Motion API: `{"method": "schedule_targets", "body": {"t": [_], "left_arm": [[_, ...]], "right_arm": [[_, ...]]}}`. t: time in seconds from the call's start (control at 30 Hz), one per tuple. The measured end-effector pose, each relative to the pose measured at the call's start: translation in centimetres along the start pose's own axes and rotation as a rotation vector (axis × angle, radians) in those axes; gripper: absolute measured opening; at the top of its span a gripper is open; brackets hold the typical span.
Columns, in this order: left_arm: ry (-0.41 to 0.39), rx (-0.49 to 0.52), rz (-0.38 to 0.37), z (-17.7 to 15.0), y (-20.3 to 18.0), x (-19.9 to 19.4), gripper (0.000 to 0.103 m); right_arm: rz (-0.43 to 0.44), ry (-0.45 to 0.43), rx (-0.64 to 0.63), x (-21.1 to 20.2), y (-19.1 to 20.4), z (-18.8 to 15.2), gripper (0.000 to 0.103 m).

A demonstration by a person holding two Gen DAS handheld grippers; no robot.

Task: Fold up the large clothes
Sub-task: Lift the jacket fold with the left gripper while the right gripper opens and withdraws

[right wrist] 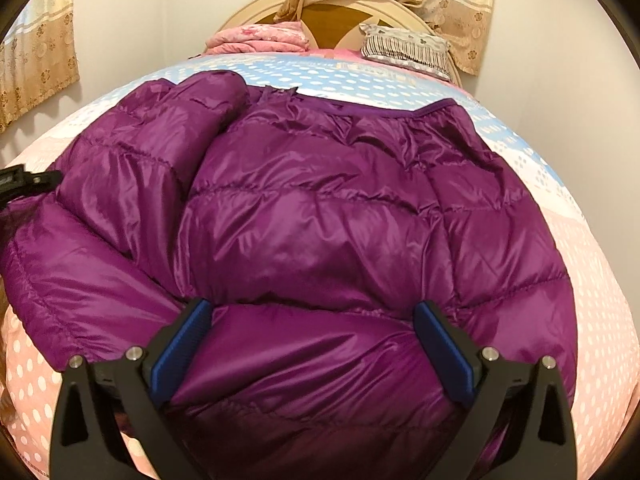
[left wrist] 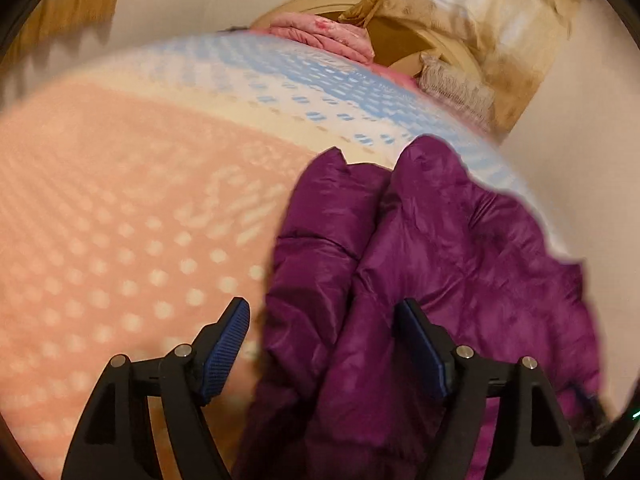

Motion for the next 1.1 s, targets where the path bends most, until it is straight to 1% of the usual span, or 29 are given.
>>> {"method": "schedule_targets", "body": {"t": [0.03,0.07,0.1,0.13,0.17,0.23,0.3,0.37,0.5,0.57,0.63,0.67,0.73,0.87,0.9,0.93,0.97,1.0,1.1], "left_arm": [[-0.014,0.007,-0.016,-0.1,-0.2,-0.2,0.056],[-0.004,0.028,-0.037,-0.3,-0.6,-0.1,0.039],[0.006,0.045,-0.056,-0.5,-1.1,-0.2,0.025],[-0.004,0.055,-0.063,-0.6,-1.3,-0.5,0.014],[-0.01,0.074,-0.068,-0.6,-1.8,-1.0,0.011],[-0.044,0.083,-0.073,-0.3,-2.5,-2.8,0.009],[-0.061,0.078,-0.1,0.2,-3.5,-4.6,0.009],[-0.086,0.112,-0.111,1.1,-5.4,-6.6,0.009],[-0.159,0.219,-0.151,2.8,-10.9,-10.5,0.009],[-0.177,0.253,-0.179,3.4,-13.4,-11.4,0.009],[-0.189,0.3,-0.195,3.6,-16.3,-11.9,0.009],[-0.193,0.323,-0.202,3.7,-17.7,-11.9,0.009],[-0.203,0.392,-0.184,3.6,-20.9,-11.6,0.009],[-0.204,0.501,-0.202,2.4,-26.9,-10.9,0.009],[-0.208,0.536,-0.201,1.9,-28.4,-10.6,0.009],[-0.219,0.595,-0.184,1.1,-30.5,-10.1,0.009],[-0.222,0.63,-0.174,0.6,-31.5,-9.7,0.009],[-0.212,0.671,-0.177,-0.4,-33.1,-8.9,0.009],[-0.181,0.748,-0.19,-3.0,-36.1,-6.8,0.009]], "right_arm": [[0.001,-0.005,0.001,0.0,0.1,0.0,0.102],[0.003,-0.006,0.002,-0.1,0.0,0.0,0.102],[0.004,-0.008,0.0,-0.2,0.0,-0.1,0.102],[0.003,-0.009,-0.001,-0.2,0.1,0.0,0.102],[0.004,-0.008,-0.002,-0.2,-0.1,0.0,0.102],[0.017,-0.009,0.006,-0.5,-0.3,0.2,0.102],[0.018,-0.026,0.02,-1.4,-1.2,0.4,0.102],[0.019,-0.054,0.05,-2.7,-2.3,0.7,0.102],[0.046,-0.122,0.163,-5.9,-6.3,1.5,0.103],[0.024,-0.153,0.201,-7.5,-8.7,1.4,0.103],[-0.009,-0.152,0.234,-7.9,-11.2,1.1,0.103],[-0.034,-0.152,0.261,-8.0,-12.7,0.9,0.103],[-0.085,-0.138,0.331,-7.8,-16.1,-0.1,0.103],[-0.129,-0.128,0.44,-8.0,-20.5,-1.7,0.103],[-0.15,-0.123,0.448,-8.1,-21.1,-2.1,0.103],[-0.165,-0.112,0.456,-8.0,-21.9,-2.6,0.103],[-0.173,-0.107,0.466,-8.0,-22.4,-2.9,0.103],[-0.181,-0.102,0.478,-8.0,-22.9,-3.3,0.103],[-0.216,-0.075,0.509,-7.9,-24.6,-4.1,0.103]]}}
Point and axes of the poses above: each gripper's, at about its wrist camera, not at the fingertips, and x roughly the way its jaws point, y to its left, z to its top, the point moved 3 cm from there along x, roughly the way its jaws point, and after that the axes turned 3 degrees about x, right-handed, at the moved point
